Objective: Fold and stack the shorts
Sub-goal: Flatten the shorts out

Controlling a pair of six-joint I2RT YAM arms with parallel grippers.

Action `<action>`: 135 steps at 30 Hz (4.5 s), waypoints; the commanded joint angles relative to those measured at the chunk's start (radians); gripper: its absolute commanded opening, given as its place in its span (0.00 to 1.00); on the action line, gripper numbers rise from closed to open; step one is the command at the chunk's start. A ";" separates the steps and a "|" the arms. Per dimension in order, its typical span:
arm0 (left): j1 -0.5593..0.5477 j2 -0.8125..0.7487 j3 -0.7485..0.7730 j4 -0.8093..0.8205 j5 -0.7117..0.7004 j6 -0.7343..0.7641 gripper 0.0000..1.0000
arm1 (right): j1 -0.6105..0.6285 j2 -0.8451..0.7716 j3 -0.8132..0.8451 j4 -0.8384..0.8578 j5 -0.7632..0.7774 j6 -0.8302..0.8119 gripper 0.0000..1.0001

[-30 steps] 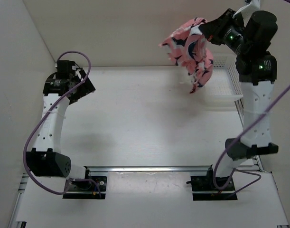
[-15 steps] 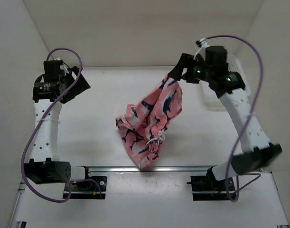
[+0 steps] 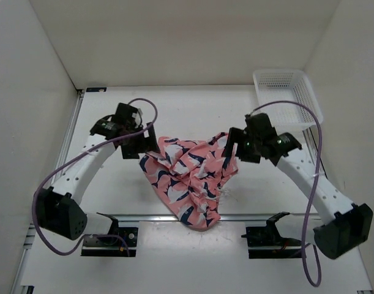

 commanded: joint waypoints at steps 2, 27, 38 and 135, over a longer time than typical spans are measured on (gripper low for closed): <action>-0.121 0.113 0.037 0.079 -0.047 -0.047 1.00 | 0.098 -0.051 -0.194 0.054 -0.126 0.125 0.90; 0.069 0.314 0.470 -0.028 -0.155 -0.063 0.10 | 0.310 0.354 -0.026 0.017 0.225 0.089 0.00; 0.178 0.666 0.888 -0.207 -0.159 -0.044 1.00 | 0.075 0.417 0.191 0.004 0.293 0.013 0.94; 0.354 -0.111 0.940 -0.039 -0.278 -0.118 0.10 | -0.126 -0.088 0.744 -0.219 0.024 0.009 0.00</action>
